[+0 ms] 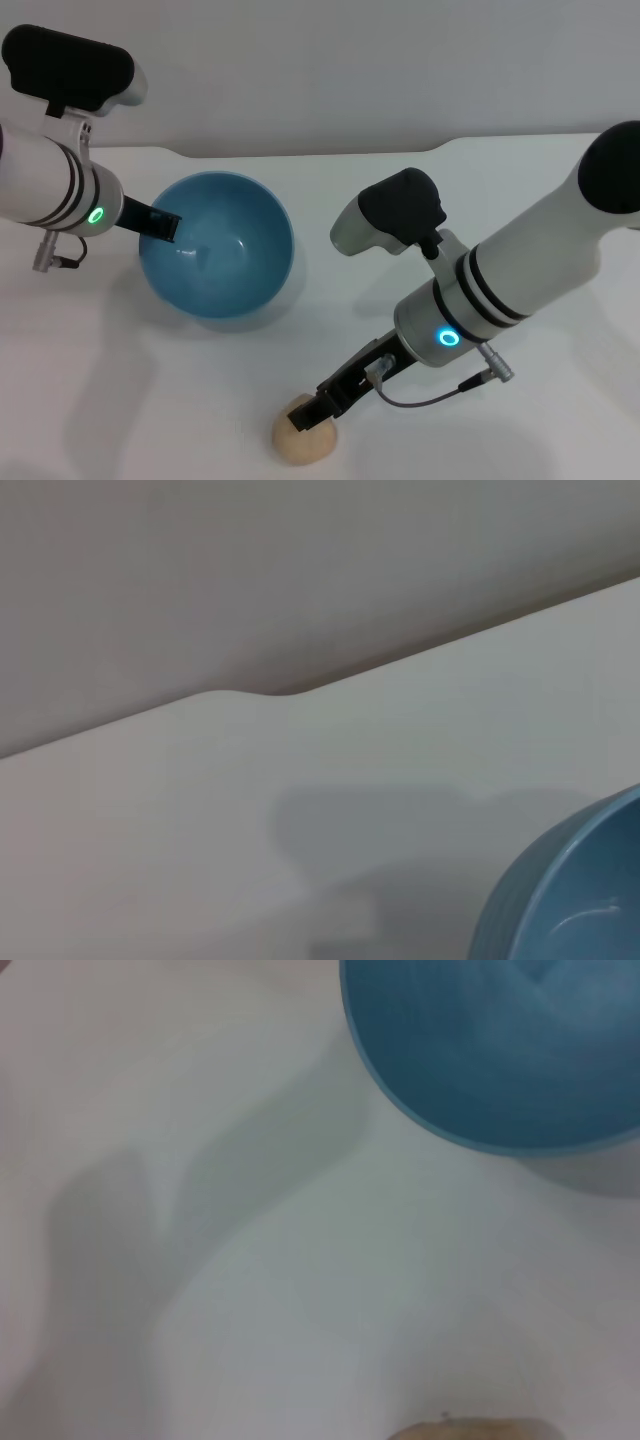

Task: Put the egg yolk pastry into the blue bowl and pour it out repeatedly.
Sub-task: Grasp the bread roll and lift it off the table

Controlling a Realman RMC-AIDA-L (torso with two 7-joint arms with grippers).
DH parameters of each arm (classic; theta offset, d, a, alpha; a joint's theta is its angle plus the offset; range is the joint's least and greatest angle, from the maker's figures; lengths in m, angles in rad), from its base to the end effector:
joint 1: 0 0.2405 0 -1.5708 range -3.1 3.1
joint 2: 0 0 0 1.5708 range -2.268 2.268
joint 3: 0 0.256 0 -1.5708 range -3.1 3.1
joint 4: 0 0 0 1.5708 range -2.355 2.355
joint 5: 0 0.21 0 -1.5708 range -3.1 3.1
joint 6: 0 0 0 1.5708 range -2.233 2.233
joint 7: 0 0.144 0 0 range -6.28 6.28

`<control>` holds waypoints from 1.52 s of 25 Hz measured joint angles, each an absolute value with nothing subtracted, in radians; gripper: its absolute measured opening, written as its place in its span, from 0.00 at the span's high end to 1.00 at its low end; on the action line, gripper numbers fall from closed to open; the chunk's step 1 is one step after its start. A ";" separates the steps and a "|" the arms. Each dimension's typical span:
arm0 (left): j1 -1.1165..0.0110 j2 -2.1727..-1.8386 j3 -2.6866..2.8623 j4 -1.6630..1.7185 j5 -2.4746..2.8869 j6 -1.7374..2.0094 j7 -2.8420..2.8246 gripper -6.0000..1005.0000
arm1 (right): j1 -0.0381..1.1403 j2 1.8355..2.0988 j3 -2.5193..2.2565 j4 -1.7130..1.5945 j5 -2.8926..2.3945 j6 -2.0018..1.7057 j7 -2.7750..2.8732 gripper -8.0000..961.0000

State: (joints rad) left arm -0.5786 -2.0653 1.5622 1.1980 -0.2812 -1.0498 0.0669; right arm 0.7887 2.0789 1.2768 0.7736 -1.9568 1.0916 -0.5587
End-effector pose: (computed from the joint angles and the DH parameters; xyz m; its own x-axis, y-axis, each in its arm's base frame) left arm -0.2139 0.4012 -0.0116 0.6144 0.7762 0.1417 0.5919 -0.3346 -0.7333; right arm 0.1620 0.3300 -0.1358 0.6878 -0.7085 0.1576 -0.7028 -0.7044 -0.0992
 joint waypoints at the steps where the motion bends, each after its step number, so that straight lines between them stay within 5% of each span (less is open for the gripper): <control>1: -0.579 -2.066 1.565 1.198 -0.281 -1.049 0.067 1.00 | 0.788 2.079 1.270 0.770 -1.950 1.085 -0.559 0.47; 18: -0.581 -2.066 1.586 1.198 -0.282 -1.038 0.067 1.00 | 0.789 2.079 1.217 0.734 -1.897 1.037 -0.550 0.50; 29: -0.577 -2.065 1.586 1.198 -0.292 -1.031 0.066 1.00 | 0.777 2.074 1.229 0.769 -1.897 1.049 -0.549 0.87; 38: -0.576 -2.063 1.586 1.198 -0.292 -1.031 0.068 1.00 | 0.708 2.067 1.422 0.949 -1.908 1.150 -0.556 0.93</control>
